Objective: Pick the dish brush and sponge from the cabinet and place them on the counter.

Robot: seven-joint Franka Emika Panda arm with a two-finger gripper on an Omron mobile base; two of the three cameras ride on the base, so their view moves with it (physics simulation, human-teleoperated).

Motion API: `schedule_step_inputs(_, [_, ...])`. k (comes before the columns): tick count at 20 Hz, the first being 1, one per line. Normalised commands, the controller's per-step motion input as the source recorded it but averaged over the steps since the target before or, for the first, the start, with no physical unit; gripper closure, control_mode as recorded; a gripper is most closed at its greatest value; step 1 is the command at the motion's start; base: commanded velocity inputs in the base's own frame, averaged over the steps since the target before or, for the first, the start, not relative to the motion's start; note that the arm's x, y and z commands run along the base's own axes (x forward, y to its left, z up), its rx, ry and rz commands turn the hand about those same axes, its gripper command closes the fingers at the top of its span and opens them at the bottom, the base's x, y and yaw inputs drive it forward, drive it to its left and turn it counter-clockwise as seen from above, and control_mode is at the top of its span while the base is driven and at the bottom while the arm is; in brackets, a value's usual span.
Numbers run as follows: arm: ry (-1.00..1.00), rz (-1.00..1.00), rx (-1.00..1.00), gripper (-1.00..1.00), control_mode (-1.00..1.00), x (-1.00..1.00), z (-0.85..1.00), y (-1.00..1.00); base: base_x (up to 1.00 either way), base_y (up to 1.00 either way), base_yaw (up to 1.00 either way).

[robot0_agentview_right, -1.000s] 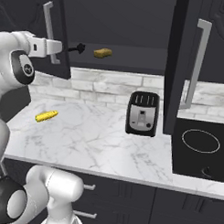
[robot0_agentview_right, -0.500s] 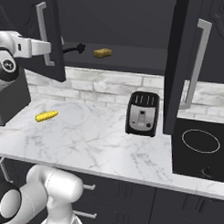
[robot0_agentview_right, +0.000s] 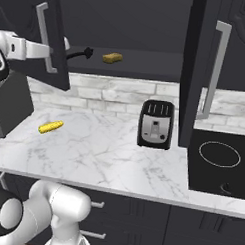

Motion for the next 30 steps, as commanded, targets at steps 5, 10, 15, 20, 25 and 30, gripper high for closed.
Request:
schedule_step_inputs(5, [0.01, -0.07, 0.00, 1.00, -1.00, -0.30, -0.07, 0.56, 0.00, 0.00, 0.00])
schedule_step_inputs(10, [0.00, -0.06, 0.00, 1.00, -1.00, -0.41, -0.09, 0.67, 0.00, 0.00, 0.00])
schedule_step_inputs(15, [0.00, -0.06, 0.00, 1.00, -1.00, -0.23, -0.03, 0.51, 0.00, 0.00, 0.00])
schedule_step_inputs(20, [0.01, -0.05, 0.00, -1.00, -1.00, -0.02, -0.01, 0.19, 0.00, 0.00, 0.00])
schedule_step_inputs(25, [0.00, -0.03, 0.00, -1.00, -1.00, -0.08, 0.00, 0.06, 0.00, 0.00, 0.00])
schedule_step_inputs(30, [-0.05, 0.00, 0.00, -1.00, -1.00, -0.30, 0.04, 0.18, 0.00, 0.00, 0.00])
